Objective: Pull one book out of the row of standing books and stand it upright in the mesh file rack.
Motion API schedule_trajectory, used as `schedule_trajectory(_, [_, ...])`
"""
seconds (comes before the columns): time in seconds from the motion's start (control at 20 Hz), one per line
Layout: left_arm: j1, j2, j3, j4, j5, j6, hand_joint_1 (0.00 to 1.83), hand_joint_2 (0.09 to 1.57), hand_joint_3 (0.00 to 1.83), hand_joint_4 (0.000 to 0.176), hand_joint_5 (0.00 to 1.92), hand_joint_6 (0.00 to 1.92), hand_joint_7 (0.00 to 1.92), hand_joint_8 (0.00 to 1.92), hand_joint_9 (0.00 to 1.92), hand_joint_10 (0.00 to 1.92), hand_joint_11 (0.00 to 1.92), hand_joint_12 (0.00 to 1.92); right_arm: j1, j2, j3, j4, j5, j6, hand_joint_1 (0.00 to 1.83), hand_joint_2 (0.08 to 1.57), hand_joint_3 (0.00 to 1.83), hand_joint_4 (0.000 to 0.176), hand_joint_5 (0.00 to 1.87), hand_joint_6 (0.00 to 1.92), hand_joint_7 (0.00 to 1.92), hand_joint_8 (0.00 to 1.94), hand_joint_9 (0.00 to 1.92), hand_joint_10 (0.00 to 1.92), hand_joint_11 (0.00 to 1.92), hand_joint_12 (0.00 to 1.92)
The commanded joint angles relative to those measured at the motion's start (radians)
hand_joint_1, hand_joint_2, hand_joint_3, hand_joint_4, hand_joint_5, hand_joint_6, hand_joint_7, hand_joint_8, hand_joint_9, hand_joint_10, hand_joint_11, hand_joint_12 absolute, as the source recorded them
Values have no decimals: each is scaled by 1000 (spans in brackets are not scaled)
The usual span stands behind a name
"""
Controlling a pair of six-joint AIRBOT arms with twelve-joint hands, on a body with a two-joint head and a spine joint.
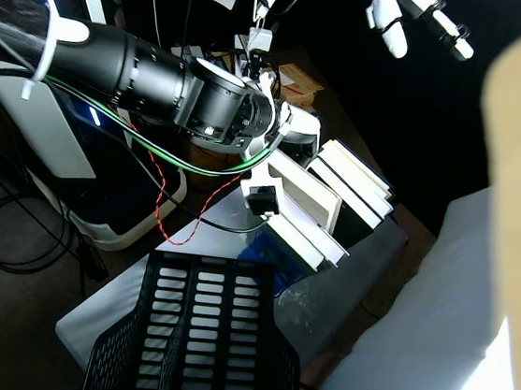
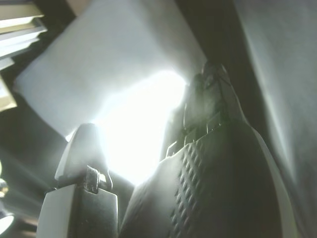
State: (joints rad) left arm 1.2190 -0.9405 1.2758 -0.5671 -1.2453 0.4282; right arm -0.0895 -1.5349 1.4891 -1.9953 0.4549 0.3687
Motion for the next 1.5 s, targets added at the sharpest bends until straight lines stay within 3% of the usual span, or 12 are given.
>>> schedule_trajectory(0.0, [3,2,3,-33,-120,-6,535,1409,0,41,34,3,0,0,0,0,0,0,12,31,4,33,-39,13,1244,1165,6,0,884,916,907,1400,990,1756,968,1913])
schedule_trajectory(0.05, [8,1,0,-35,-119,-5,535,1409,0,41,34,3,0,0,0,0,0,0,17,37,3,41,-35,13,1244,1165,6,0,884,916,907,1400,990,1756,968,1913])
schedule_trajectory(0.1, [9,-4,0,-35,-115,-6,530,1409,0,31,39,5,0,0,0,0,0,0,25,45,-1,48,-34,13,1160,1138,0,0,931,1056,1024,1768,1145,1914,1184,1921])
schedule_trajectory(0.25, [9,-14,2,-34,-110,-10,578,1398,0,28,55,10,0,0,0,0,0,0,39,62,-5,70,-31,13,1341,1173,0,0,837,937,883,1354,843,1491,733,1797])
schedule_trajectory(0.4, [9,-18,1,-34,-110,-10,611,1390,0,34,62,10,0,0,0,0,0,0,59,73,-5,81,-23,13,1354,1186,0,0,773,1089,850,1229,820,1508,703,1767])
schedule_trajectory(0.45, [8,-20,3,-33,-108,-10,612,1387,0,37,63,9,0,0,0,0,0,0,65,76,-4,82,-21,13,1364,1175,0,0,807,996,868,1225,865,1518,744,1795])
schedule_trajectory(0.55, [3,-22,6,-27,-105,-11,612,1386,0,38,63,9,0,0,0,0,0,0,77,88,-3,91,-18,13,1352,1199,4,0,742,1121,812,1283,810,1546,716,1792])
schedule_trajectory(0.65, [0,-23,7,-26,-104,-10,554,1397,0,39,46,1,0,0,0,0,0,0,94,105,-4,117,-13,13,1348,1201,0,0,768,1221,813,1250,759,1520,502,1784])
schedule_trajectory(0.85, [-13,-25,11,-15,-98,-10,546,1401,1,49,21,2,0,0,0,0,0,0,127,138,-7,160,-11,9,1224,1197,1,0,863,1009,823,1488,753,1709,614,1919])
schedule_trajectory(1.05, [-22,-26,13,-5,-95,-8,571,1394,0,64,35,7,0,0,0,0,0,0,164,158,-6,166,-15,9,1349,1194,0,0,808,1196,841,1244,732,1505,474,1832])
schedule_trajectory(1.3, [-32,-34,20,8,-86,-11,521,1406,3,59,19,0,0,0,0,0,0,0,228,193,-17,180,-20,8,1358,1182,0,0,799,1129,852,1221,799,1497,643,1799])
schedule_trajectory(1.45, [-43,-34,24,23,-75,-9,518,1412,3,57,14,5,0,0,0,0,0,0,286,229,-43,142,-41,8,1356,1180,0,0,816,1129,889,1194,750,1514,443,1878])
